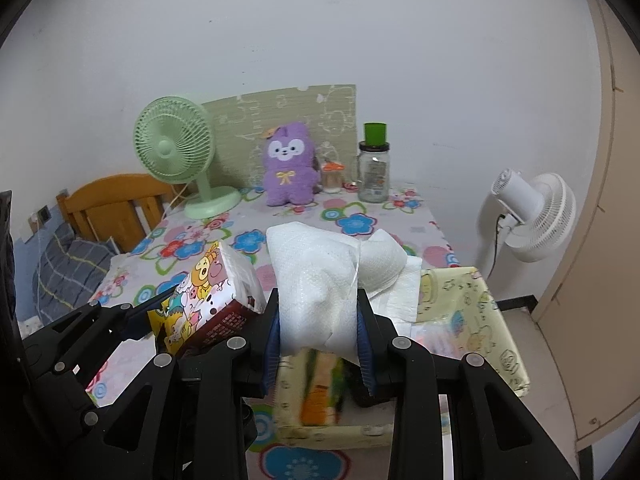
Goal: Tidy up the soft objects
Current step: 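Carry the cartoon box and white cloth with both tools over the fabric box, then open the left tool to drop the cartoon box while the right tool releases the white cloth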
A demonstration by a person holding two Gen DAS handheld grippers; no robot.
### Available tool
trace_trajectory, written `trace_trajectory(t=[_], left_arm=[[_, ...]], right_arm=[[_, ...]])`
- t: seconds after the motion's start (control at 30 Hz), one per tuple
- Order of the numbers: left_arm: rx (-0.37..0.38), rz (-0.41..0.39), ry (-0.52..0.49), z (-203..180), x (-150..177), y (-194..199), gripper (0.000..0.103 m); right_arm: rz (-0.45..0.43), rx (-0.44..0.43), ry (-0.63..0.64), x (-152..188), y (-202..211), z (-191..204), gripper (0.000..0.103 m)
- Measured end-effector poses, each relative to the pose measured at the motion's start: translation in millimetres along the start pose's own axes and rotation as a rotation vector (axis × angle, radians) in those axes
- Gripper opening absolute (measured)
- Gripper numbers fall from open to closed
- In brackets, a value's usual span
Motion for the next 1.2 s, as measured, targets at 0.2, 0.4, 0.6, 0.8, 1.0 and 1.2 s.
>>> trace_trajectory(t=[0.2, 0.4, 0.6, 0.8, 1.0, 1.2], left_arm=[[0.037, 0.009, -0.017, -19, -1, -12, 0.052], [0.069, 0.017, -0.024, -39, -1, -21, 0.052], [0.09, 0.032, -0.036, -54, 2, -32, 0.052], [0.113, 0.07, -0.039, -67, 11, -51, 0.053], [0.133, 0.132, -0.048, -77, 27, -71, 0.064], [0.161, 0.163, -0.054, -83, 35, -76, 0.083]], right_arm=[[0.005, 0.038, -0.016, 2, -1, -23, 0.036], [0.01, 0.074, -0.021, 5, -2, -43, 0.036], [0.018, 0.095, -0.03, 8, -5, -60, 0.036], [0.042, 0.109, -0.041, 18, -15, -75, 0.036], [0.06, 0.115, -0.058, 27, -25, -89, 0.036], [0.065, 0.099, -0.081, 33, -34, -95, 0.037]])
Point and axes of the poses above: each gripper's, at about its wrist camera, not at the fingertips, and y roughly against the way its jaws point, z to its left, x to its underside, the point moved 6 cm from there along -y, roughly the way its jaws point, and after that the axes turned 14 degrees about -z, right-handed, at the moved point
